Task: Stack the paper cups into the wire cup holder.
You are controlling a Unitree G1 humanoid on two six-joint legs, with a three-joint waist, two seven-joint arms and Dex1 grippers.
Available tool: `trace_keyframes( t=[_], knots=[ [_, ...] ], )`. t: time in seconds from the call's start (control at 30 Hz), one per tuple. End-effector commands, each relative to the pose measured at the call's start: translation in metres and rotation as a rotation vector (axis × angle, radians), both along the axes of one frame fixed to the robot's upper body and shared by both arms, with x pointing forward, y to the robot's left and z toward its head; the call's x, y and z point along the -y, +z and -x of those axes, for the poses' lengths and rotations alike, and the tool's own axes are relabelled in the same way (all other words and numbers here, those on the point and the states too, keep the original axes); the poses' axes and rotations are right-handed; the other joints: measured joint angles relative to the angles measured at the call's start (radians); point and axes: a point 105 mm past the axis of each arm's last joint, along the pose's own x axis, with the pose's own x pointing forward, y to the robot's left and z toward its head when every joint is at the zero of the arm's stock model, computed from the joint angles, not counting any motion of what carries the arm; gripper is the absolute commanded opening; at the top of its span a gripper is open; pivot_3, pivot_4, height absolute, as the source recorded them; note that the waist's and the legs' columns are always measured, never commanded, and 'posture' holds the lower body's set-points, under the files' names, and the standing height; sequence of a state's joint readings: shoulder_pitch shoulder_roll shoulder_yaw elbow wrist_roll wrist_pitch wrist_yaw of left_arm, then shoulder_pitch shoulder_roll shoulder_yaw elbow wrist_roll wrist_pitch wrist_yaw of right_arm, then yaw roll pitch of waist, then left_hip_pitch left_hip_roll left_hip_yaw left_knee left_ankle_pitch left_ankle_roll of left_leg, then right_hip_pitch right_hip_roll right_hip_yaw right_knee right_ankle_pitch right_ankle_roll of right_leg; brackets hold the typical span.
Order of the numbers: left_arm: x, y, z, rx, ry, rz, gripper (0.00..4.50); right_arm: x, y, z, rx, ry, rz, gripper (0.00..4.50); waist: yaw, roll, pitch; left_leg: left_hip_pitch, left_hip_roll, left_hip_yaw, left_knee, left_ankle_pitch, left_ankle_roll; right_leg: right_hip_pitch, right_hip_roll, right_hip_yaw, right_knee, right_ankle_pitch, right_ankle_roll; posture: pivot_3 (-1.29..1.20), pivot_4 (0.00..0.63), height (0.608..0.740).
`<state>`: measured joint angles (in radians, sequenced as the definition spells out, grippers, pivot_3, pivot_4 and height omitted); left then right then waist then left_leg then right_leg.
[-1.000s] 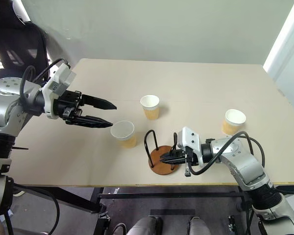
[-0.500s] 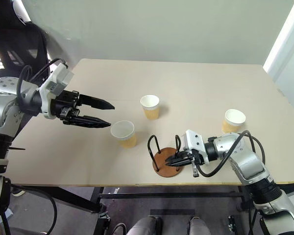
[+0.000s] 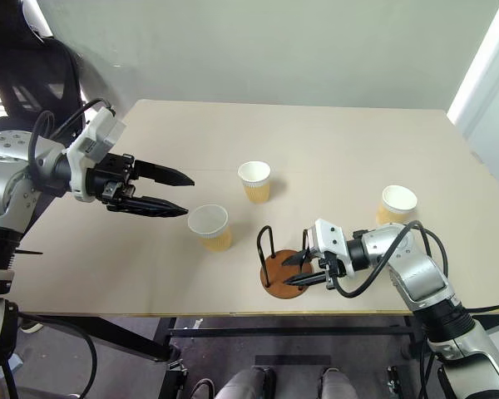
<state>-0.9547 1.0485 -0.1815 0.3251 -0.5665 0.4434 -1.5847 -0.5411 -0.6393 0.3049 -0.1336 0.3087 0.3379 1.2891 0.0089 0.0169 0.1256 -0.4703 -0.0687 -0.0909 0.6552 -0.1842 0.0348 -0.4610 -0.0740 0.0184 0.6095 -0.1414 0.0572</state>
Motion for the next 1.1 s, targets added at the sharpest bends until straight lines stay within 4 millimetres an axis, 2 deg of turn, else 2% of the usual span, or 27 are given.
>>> trace_keyframes(
  t=[0.03,0.07,0.23,0.33,0.47,0.57,0.63,0.73,0.87,1.0,1.1],
  knots=[
    [0.001,0.010,0.004,0.034,-0.037,0.001,3.37,0.004,0.011,-0.002,0.050,0.000,0.009,2.99,0.000,0.000,0.000,0.000,0.000,0.000,0.000,0.000,0.000,0.000,0.000,0.000,0.000,0.000,0.000,0.00,0.150,0.740],
    [0.001,0.010,0.004,0.035,-0.037,0.002,3.37,0.006,0.013,-0.002,0.050,-0.003,0.015,3.34,0.000,0.000,0.000,0.000,0.000,0.000,0.000,0.000,0.000,0.000,0.000,0.000,0.000,0.000,0.000,0.00,0.150,0.740],
    [0.001,0.010,0.002,0.040,-0.037,0.003,3.37,0.021,0.020,0.001,0.054,-0.021,0.063,3.34,0.000,0.000,0.000,0.000,0.000,0.000,0.000,0.000,0.000,0.000,0.000,-0.001,0.000,0.000,0.000,0.00,0.150,0.740],
    [0.001,0.011,0.001,0.047,-0.037,0.003,3.37,0.042,0.030,0.007,0.075,-0.058,0.132,3.34,0.002,0.000,0.000,-0.001,0.000,-0.001,-0.001,0.000,0.000,0.000,0.000,-0.001,0.000,0.000,0.000,0.00,0.150,0.740],
    [-0.001,0.013,0.000,0.061,-0.032,0.003,3.37,0.081,0.049,0.022,0.094,-0.160,0.240,3.34,0.007,0.000,0.000,-0.001,0.000,-0.001,-0.001,0.000,0.000,0.001,-0.001,-0.003,-0.001,-0.002,-0.002,0.00,0.150,0.740],
    [-0.004,0.012,0.000,0.062,-0.022,0.004,3.37,0.111,0.068,0.034,0.135,-0.260,0.316,3.34,0.009,0.000,0.000,-0.001,0.000,-0.001,-0.003,0.000,-0.001,0.001,-0.001,-0.003,-0.001,-0.004,-0.002,0.00,0.150,0.740],
    [-0.005,0.010,0.000,0.058,-0.021,0.006,3.37,0.123,0.084,0.037,0.176,-0.317,0.343,3.34,0.009,0.000,0.000,0.000,0.000,-0.001,-0.005,0.000,-0.002,0.001,-0.001,-0.003,-0.001,-0.004,-0.002,0.00,0.150,0.740],
    [-0.002,0.007,-0.002,0.050,-0.029,0.011,3.37,0.144,0.106,0.022,0.280,-0.439,0.386,3.34,0.004,0.000,0.000,0.001,0.000,-0.002,-0.007,0.000,-0.003,0.000,-0.001,-0.003,0.000,-0.004,-0.001,0.00,0.150,0.740],
    [0.003,0.004,-0.005,0.047,-0.042,0.015,3.37,0.164,0.119,-0.007,0.373,-0.569,0.404,3.34,-0.001,0.000,0.000,0.002,0.000,-0.002,-0.007,0.002,-0.002,0.000,-0.001,-0.003,0.000,-0.004,-0.001,0.00,0.150,0.740],
    [0.006,0.004,-0.007,0.050,-0.050,0.020,3.37,0.175,0.116,-0.042,0.410,-0.661,0.401,3.34,-0.004,-0.001,0.000,0.002,0.000,-0.002,-0.007,0.003,0.000,0.001,-0.001,-0.003,0.000,-0.001,0.003,0.00,0.150,0.740],
    [0.006,0.003,-0.007,0.050,-0.053,0.018,3.37,0.182,0.105,-0.063,0.397,-0.691,0.422,3.34,-0.003,0.000,0.001,0.001,0.000,-0.002,-0.007,0.007,0.006,0.001,-0.001,-0.003,-0.001,0.000,0.006,0.00,0.150,0.740]
  ],
)
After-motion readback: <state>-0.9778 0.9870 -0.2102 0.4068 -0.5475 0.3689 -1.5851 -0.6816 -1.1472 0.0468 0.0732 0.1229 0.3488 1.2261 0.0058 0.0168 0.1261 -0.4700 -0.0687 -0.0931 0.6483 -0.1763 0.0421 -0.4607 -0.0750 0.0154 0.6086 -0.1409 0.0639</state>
